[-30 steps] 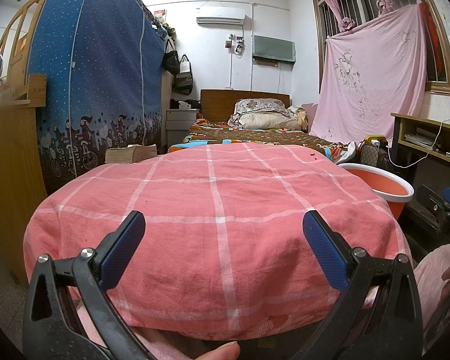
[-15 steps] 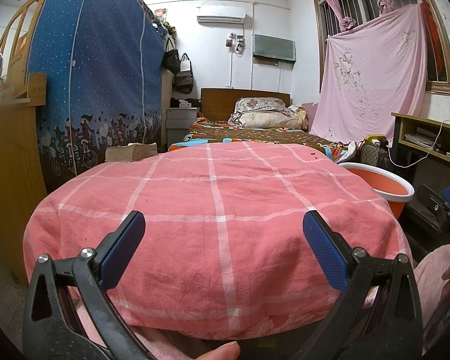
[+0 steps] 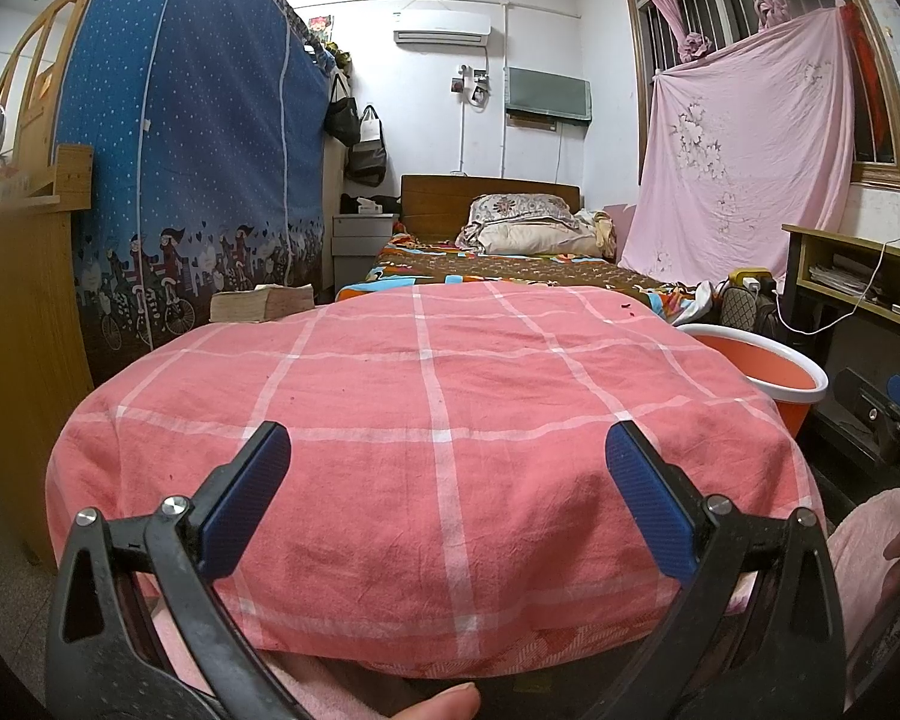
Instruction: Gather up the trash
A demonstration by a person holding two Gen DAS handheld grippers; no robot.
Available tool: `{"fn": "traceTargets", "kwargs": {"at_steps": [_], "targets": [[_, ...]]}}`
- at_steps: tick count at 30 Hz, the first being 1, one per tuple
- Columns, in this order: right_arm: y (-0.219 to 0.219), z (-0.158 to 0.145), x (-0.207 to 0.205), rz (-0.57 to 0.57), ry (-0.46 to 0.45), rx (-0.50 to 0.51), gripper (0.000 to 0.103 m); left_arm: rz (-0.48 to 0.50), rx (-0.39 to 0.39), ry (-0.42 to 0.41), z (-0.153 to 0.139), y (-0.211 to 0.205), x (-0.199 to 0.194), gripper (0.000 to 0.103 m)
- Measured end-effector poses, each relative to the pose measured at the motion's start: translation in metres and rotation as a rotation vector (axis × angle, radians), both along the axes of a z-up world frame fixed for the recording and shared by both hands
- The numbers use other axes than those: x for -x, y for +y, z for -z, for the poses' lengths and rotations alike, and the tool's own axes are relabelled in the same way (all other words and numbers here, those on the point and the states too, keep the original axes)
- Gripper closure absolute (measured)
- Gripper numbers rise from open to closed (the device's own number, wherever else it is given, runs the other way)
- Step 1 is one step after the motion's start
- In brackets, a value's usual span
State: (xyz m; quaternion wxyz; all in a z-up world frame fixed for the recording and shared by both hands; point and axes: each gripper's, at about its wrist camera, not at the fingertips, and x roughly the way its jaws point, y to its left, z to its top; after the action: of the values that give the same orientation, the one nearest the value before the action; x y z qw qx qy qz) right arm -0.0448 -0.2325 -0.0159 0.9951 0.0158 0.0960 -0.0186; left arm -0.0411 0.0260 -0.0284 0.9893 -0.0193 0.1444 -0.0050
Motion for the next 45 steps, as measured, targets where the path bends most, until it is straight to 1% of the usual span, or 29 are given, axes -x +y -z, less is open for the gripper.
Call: {"fn": "traceTargets", "kwargs": {"at_steps": [17, 24, 45], "targets": [[0.0, 0.0002, 0.0015, 0.0, 0.001, -0.003, 0.0, 0.008, 0.0, 0.002, 0.0032, -0.0001, 0.0, 0.011], [-0.0003, -0.0002, 0.0014, 0.001, 0.002, -0.004, 0.0, -0.018, -0.024, 0.008, 0.0049, -0.0017, -0.0011, 0.011], [0.0008, -0.0003, 0.0032, 0.001, 0.003, -0.006, 0.0, -0.006, -0.042, 0.01, 0.0035, -0.0015, -0.0002, 0.011]]}}
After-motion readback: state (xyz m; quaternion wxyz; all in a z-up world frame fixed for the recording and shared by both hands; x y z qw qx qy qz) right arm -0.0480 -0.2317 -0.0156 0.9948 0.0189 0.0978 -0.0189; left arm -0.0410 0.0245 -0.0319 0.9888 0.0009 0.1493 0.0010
